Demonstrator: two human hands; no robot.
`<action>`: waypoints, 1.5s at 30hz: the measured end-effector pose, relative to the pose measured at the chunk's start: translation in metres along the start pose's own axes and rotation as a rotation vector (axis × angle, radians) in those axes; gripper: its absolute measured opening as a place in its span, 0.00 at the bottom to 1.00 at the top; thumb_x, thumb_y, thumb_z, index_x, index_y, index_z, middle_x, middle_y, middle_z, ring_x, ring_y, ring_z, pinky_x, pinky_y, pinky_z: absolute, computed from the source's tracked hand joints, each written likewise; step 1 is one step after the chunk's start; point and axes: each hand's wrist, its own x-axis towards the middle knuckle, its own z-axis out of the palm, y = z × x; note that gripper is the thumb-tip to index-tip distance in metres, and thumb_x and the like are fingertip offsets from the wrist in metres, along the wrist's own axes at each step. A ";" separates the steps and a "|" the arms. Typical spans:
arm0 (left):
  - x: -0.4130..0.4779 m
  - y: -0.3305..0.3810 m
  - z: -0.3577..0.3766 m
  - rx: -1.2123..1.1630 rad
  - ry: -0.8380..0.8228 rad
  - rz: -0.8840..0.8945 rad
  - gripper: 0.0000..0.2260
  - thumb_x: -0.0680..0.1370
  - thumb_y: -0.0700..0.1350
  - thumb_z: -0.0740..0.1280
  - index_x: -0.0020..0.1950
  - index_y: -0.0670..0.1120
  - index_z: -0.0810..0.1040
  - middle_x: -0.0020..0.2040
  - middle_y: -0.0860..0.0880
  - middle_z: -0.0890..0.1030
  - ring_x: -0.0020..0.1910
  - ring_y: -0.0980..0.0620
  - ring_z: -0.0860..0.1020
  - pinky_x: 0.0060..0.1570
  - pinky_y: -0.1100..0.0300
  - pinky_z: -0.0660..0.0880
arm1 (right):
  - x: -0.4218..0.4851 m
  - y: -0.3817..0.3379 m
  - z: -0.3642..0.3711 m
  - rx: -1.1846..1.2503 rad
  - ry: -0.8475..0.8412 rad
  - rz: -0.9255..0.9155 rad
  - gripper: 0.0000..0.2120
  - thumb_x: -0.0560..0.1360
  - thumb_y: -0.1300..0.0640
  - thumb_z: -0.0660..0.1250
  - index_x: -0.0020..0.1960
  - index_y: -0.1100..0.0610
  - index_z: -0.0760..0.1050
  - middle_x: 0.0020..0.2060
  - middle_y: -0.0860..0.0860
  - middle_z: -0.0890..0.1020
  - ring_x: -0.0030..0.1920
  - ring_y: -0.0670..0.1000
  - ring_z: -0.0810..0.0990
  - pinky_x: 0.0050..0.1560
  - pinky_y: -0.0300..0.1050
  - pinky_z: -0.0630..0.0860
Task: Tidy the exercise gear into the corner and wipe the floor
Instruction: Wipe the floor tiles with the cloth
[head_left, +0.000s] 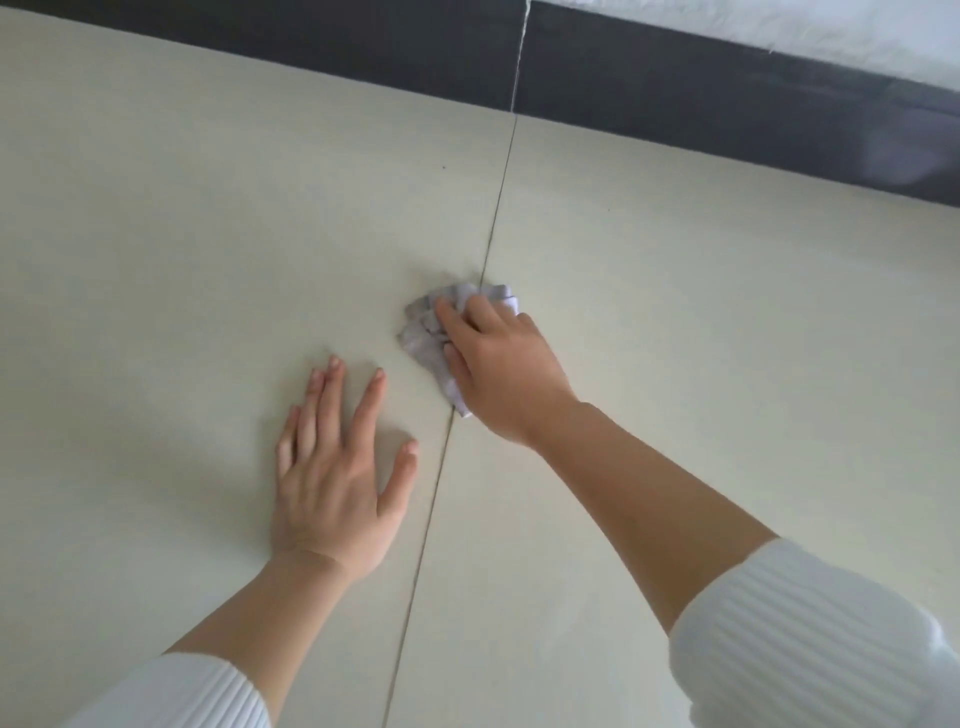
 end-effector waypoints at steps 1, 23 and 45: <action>0.000 0.000 0.000 0.000 -0.003 -0.002 0.31 0.76 0.62 0.50 0.78 0.52 0.55 0.79 0.44 0.53 0.78 0.47 0.49 0.73 0.50 0.49 | -0.004 0.006 -0.001 0.004 -0.014 -0.078 0.23 0.71 0.60 0.71 0.64 0.62 0.74 0.46 0.58 0.78 0.41 0.60 0.78 0.39 0.49 0.73; 0.000 0.001 -0.004 0.023 -0.037 0.017 0.30 0.77 0.60 0.52 0.77 0.49 0.57 0.78 0.42 0.54 0.77 0.45 0.51 0.72 0.49 0.51 | 0.075 0.009 0.003 0.049 -0.057 0.172 0.24 0.77 0.59 0.62 0.72 0.58 0.64 0.63 0.58 0.73 0.61 0.60 0.73 0.54 0.50 0.70; 0.009 -0.029 -0.020 -0.228 -0.175 0.207 0.27 0.81 0.55 0.48 0.79 0.52 0.48 0.79 0.50 0.42 0.77 0.55 0.39 0.73 0.58 0.40 | -0.045 -0.031 0.003 -0.097 0.009 0.743 0.28 0.77 0.58 0.61 0.76 0.56 0.58 0.64 0.59 0.71 0.62 0.62 0.72 0.52 0.53 0.73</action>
